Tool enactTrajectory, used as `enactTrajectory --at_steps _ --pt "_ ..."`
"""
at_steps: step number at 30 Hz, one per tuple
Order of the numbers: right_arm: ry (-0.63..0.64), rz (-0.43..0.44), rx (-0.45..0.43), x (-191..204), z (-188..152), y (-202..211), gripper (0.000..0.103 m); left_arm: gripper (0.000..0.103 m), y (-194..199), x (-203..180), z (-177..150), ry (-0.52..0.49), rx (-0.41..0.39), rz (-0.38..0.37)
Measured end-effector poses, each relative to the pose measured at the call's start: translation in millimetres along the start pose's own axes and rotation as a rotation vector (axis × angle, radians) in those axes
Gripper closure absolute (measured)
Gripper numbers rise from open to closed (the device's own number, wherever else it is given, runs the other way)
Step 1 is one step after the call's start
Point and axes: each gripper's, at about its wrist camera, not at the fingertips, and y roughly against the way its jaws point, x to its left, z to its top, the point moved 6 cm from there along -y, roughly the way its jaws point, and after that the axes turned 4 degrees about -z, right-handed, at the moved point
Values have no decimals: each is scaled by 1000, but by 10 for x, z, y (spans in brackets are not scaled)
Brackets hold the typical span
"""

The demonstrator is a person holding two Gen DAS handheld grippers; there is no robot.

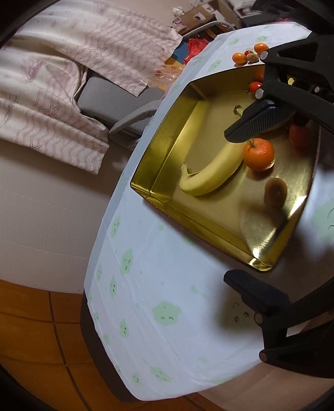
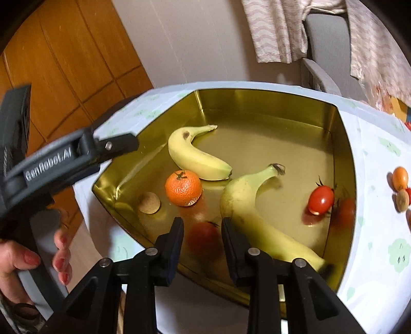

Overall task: Organize fruits
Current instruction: 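Lower the red tomato into the tin tray and open the right gripper, then grasp the large orange on the cloth with the right gripper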

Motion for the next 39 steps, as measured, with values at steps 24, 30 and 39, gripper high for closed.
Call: enactTrajectory --at_steps 24,30,39 --pt "-242 -196 -157 -1008 -341 942 68 0 300 -821 -554 -214 47 -102" --pt "-340 -253 -145 -1442 -592 1037 68 0 322 -1132 -731 -294 76 -146" --pt "-419 -348 -156 -2036 -822 1187 68 0 312 -1589 -926 -415 111 -173"
